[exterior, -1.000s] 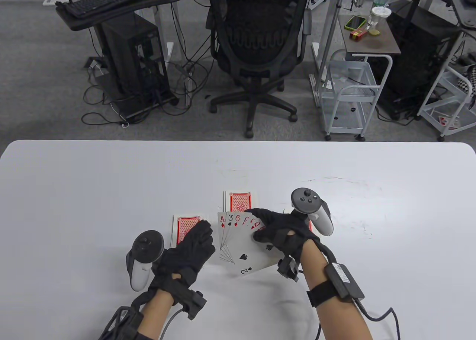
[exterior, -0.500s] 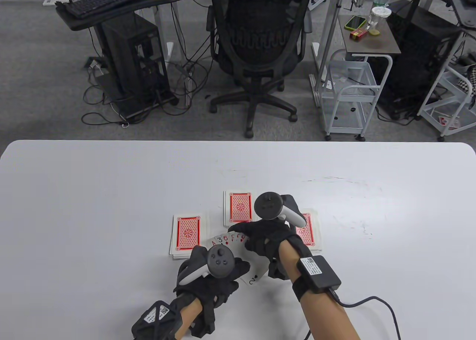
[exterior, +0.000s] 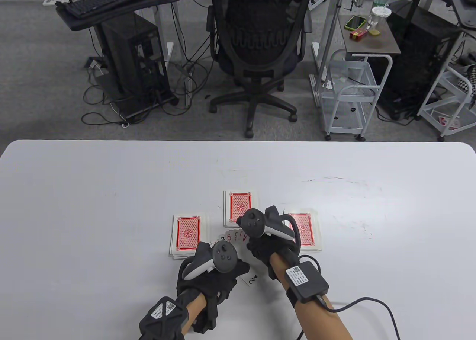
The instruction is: Four-player card dealing with fan arrangement
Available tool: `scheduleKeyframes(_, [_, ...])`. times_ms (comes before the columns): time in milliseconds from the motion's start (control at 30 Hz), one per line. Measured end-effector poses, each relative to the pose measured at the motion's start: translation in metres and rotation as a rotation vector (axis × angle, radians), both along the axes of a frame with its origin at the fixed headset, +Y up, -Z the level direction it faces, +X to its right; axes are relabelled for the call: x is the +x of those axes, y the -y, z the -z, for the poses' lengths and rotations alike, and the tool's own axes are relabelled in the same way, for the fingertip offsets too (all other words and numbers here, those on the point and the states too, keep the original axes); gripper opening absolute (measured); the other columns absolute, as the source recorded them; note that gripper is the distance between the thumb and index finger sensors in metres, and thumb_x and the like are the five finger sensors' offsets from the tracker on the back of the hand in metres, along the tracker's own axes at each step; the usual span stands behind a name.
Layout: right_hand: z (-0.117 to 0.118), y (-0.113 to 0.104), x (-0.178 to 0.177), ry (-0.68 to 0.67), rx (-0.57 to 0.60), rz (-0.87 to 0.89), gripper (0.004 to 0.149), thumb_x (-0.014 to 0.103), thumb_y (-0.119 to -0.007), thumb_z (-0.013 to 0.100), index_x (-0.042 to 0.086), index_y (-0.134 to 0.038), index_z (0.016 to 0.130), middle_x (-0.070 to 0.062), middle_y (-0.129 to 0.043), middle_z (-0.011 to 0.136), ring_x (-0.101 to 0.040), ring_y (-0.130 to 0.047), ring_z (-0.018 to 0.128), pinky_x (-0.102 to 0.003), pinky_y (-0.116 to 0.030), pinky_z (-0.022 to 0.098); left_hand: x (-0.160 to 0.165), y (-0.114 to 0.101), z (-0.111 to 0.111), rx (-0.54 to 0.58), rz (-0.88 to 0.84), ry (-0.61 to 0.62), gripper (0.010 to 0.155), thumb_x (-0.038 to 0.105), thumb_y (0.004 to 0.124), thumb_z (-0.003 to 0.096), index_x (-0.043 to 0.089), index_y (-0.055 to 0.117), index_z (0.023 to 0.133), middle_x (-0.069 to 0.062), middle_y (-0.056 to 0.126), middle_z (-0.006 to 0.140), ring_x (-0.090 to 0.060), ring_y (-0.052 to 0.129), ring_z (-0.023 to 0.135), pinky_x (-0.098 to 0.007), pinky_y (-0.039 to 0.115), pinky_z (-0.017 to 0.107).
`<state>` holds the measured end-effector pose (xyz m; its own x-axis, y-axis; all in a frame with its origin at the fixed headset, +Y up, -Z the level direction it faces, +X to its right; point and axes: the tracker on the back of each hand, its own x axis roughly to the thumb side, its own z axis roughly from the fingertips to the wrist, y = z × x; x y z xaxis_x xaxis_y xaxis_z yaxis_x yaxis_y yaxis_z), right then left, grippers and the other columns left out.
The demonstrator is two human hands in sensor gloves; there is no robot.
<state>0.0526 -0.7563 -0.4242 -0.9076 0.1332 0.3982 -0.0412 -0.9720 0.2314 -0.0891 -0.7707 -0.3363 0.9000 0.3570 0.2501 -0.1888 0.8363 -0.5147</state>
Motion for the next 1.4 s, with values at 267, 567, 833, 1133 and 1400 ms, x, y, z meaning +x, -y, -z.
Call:
scheduleKeyframes(267, [-0.004,0.001,-0.003,0.052,0.068,-0.148,0.072,0.032,-0.091,0.045,0.021,-0.057,0.107,-0.008,-0.07,0.101,-0.039,-0.083,0.085,-0.065,-0.062,0.061,0.001,-0.001,0.002,-0.027,-0.006,0.003,0.057,0.028,0.079,0.0538,0.042,0.055,0.104,0.017,0.058,0.111,-0.013,0.057,0.104,-0.04,0.06,0.075])
scheduleKeyframes(567, [-0.013,-0.019,0.009,0.098,0.137,-0.107,0.073,0.043,-0.087,0.048,0.023,-0.053,0.109,-0.011,-0.058,0.108,-0.044,-0.072,0.096,-0.067,-0.057,0.063,-0.005,-0.022,0.001,0.012,-0.053,-0.005,0.055,0.027,0.078,0.0537,0.042,0.058,0.103,0.016,0.062,0.111,-0.024,0.061,0.106,-0.047,0.06,0.074])
scheduleKeyframes(833, [-0.056,-0.076,0.051,0.175,0.205,0.127,0.071,0.05,-0.076,0.054,0.018,-0.051,0.112,-0.02,-0.045,0.112,-0.056,-0.049,0.103,-0.07,-0.04,0.066,-0.05,-0.065,-0.008,0.282,-0.06,-0.193,0.055,0.037,0.076,0.0539,0.038,0.057,0.105,0.005,0.063,0.113,-0.035,0.065,0.105,-0.055,0.056,0.074])
scheduleKeyframes(1133, [-0.115,-0.067,0.068,0.213,0.354,0.007,0.083,0.057,-0.069,0.054,0.013,-0.033,0.115,-0.027,-0.015,0.112,-0.065,-0.014,0.099,-0.073,-0.018,0.06,-0.067,-0.067,-0.042,0.627,0.036,-0.322,0.061,0.05,0.074,0.0518,0.037,0.053,0.108,0.0,0.054,0.117,-0.04,0.054,0.107,-0.058,0.049,0.074])
scheduleKeyframes(1400, [-0.117,-0.036,0.059,0.219,0.304,-0.123,0.085,0.059,-0.068,0.053,0.013,-0.031,0.115,-0.027,-0.012,0.111,-0.064,-0.012,0.099,-0.074,-0.014,0.057,-0.065,-0.051,-0.05,0.736,0.221,-0.339,0.079,0.066,0.069,0.0468,0.041,0.031,0.112,-0.004,0.02,0.121,-0.049,0.019,0.109,-0.066,0.026,0.072])
